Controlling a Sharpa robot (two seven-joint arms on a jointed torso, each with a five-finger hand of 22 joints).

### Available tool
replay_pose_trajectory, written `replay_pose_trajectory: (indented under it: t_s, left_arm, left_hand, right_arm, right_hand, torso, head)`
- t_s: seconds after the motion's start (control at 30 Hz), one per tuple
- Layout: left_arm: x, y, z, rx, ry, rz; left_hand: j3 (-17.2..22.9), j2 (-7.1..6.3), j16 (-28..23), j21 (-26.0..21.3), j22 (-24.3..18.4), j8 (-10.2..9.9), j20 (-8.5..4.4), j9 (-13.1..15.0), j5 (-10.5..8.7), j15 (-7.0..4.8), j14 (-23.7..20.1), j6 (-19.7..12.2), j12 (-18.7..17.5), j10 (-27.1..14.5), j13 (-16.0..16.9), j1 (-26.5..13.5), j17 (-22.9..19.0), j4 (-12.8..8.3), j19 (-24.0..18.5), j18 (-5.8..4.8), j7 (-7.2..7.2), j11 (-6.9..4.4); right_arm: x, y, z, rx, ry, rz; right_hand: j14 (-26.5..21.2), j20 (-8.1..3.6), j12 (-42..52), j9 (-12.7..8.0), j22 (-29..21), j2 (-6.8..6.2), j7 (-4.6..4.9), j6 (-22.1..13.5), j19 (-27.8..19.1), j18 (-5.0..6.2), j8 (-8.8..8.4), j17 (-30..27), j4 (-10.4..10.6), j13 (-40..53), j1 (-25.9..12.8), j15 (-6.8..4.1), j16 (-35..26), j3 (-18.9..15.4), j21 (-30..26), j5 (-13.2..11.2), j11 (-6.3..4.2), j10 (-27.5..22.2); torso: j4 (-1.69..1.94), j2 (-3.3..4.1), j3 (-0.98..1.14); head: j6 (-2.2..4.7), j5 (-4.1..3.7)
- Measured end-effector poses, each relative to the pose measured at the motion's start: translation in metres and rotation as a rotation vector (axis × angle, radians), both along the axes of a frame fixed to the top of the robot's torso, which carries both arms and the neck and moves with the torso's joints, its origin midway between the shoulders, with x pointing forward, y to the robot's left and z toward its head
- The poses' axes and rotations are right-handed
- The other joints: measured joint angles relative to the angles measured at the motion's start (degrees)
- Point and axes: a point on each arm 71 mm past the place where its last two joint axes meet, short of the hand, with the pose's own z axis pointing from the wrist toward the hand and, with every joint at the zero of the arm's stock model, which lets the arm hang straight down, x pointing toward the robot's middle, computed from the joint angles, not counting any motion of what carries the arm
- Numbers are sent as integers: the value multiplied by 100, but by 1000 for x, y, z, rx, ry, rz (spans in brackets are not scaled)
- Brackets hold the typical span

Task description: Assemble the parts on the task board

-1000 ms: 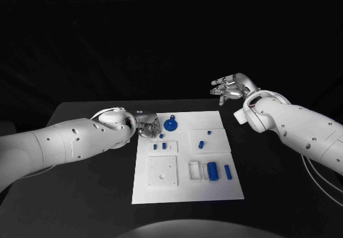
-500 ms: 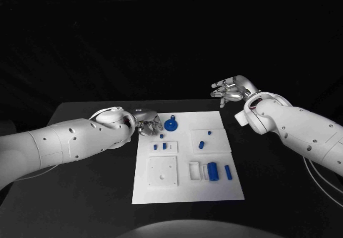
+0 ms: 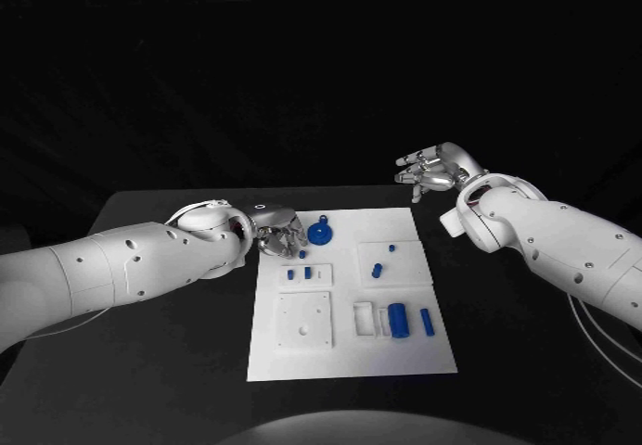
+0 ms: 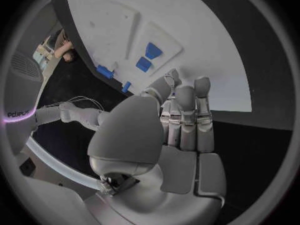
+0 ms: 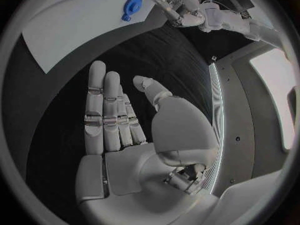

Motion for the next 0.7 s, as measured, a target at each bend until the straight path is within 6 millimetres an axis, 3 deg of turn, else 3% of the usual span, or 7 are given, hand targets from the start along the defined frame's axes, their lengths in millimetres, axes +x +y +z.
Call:
replay_pose_trajectory:
  t_s: [0.3, 0.7]
  left_arm:
    - [-1, -2, -1, 11, 20, -11]
    - [-2, -3, -2, 16, 32, -20]
  left_hand:
    - [243, -60, 180, 46, -1, 0, 0, 0, -1, -29, -29, 94, 625, -161, 19, -140, 128, -130, 0, 0, 10, -73]
    - [339, -83, 202, 46, -2, 0, -21, 0, -1, -29, -29, 113, 843, -203, 5, -162, 150, -101, 22, -2, -10, -92]
  right_arm:
    - [0, 0, 0, -1, 0, 0]
    - [0, 0, 0, -1, 0, 0]
  right_hand:
    - [0, 0, 0, 6, 8, 0, -1, -1, 0, 0, 0, 0, 0, 0, 0, 0, 0, 0, 0, -1, 0, 0]
    - [0, 0, 0, 5, 7, 0, -3, -3, 0, 0, 0, -1, 1, 1, 0, 0, 0, 0, -1, -1, 0, 0]
  torso:
    - [0, 0, 1]
    - [-3, 0, 1]
  head:
    - [1, -2]
    - [-4, -8]
